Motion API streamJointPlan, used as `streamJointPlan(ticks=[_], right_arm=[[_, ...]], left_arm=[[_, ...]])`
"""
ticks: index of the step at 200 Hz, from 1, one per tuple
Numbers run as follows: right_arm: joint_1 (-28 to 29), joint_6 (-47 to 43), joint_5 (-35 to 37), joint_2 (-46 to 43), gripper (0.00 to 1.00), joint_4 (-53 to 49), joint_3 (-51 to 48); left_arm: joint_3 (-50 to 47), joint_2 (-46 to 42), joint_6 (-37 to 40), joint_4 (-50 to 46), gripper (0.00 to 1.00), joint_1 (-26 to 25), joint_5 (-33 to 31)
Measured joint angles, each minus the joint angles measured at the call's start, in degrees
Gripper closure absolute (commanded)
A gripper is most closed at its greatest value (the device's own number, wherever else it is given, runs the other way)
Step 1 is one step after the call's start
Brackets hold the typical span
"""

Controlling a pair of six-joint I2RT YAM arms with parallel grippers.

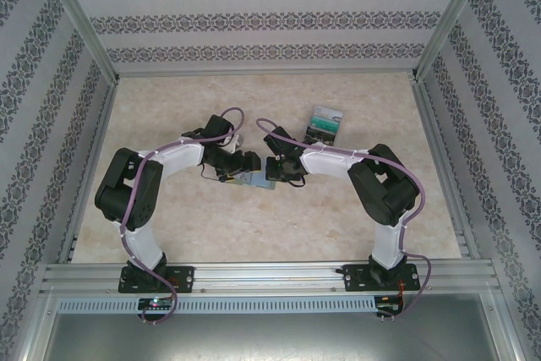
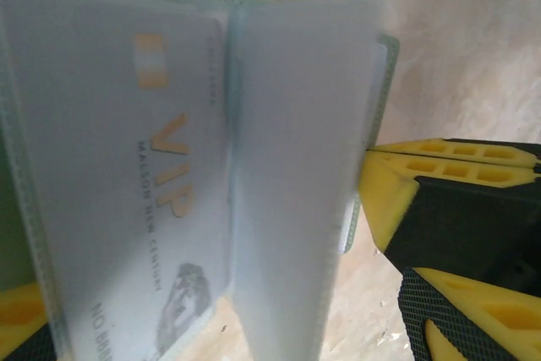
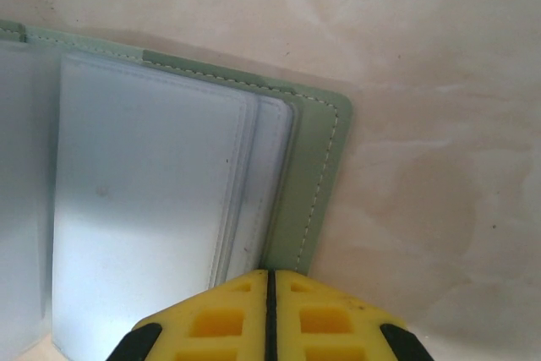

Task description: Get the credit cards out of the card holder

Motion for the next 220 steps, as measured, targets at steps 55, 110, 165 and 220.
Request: streamJointPlan(ticks=[55, 110, 165, 220], right_arm=[[0.0, 0.0, 0.0, 0.0, 1.0, 0.0, 0.0], [0.0, 0.0, 0.0, 0.0, 1.0, 0.0, 0.0], [0.0, 0.0, 0.0, 0.0, 1.0, 0.0, 0.0], [0.0, 0.0, 0.0, 0.0, 1.0, 0.0, 0.0]], left_arm=[[0.0, 0.0, 0.0, 0.1, 0.15, 0.0, 0.3], [0.1, -0.3, 0.5, -1.3, 0.12, 0.0, -3.4], [0.7, -1.2, 0.9, -4.1, 0.13, 0.0, -11.4], [0.7, -2.4, 0.9, -3.6, 0.15, 0.0, -10.5]])
